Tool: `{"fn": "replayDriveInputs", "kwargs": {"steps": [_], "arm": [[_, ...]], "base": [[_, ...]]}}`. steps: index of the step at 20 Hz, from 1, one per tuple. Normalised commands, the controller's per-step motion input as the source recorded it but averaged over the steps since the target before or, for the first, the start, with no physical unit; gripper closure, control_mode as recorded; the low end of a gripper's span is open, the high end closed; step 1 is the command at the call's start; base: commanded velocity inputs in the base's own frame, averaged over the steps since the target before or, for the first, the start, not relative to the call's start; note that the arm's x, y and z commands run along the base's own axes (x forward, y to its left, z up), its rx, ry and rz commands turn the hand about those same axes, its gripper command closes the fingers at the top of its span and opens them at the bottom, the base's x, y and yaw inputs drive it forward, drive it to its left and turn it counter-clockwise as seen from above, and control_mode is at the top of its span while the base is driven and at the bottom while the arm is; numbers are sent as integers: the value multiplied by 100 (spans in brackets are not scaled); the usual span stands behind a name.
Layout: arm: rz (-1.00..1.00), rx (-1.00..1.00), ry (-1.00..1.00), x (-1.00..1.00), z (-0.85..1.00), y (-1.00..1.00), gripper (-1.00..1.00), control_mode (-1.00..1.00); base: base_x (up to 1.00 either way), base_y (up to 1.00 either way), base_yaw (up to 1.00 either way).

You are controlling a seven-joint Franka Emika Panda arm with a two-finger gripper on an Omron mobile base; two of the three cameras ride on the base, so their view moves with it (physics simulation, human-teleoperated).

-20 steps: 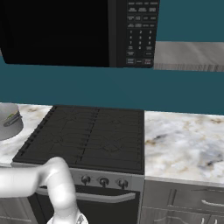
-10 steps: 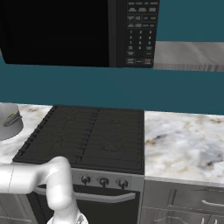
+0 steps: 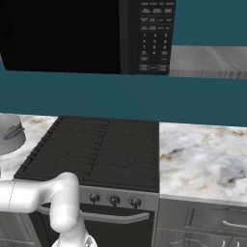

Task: Turn on the sink faucet. Then move the cucumber from the counter to the sink. Turn off the sink. Move the vegetable from the sink to the pot next to the stove. Finally move the pot to the front right burner.

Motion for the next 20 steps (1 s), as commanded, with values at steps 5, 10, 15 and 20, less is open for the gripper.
{"fn": "replayDriveInputs", "kwargs": {"steps": [5,10,15,20], "arm": [[0,0,0,0,-37,0,-100,-100],[0,0,0,0,-24,0,100,-100],[0,0,-2,-2,-7,0,100,-100],[-6,0,-15,-28,2,-1,100,-100]], "base": [[0,0,0],[0,0,0],[0,0,0],[0,0,0]]}}
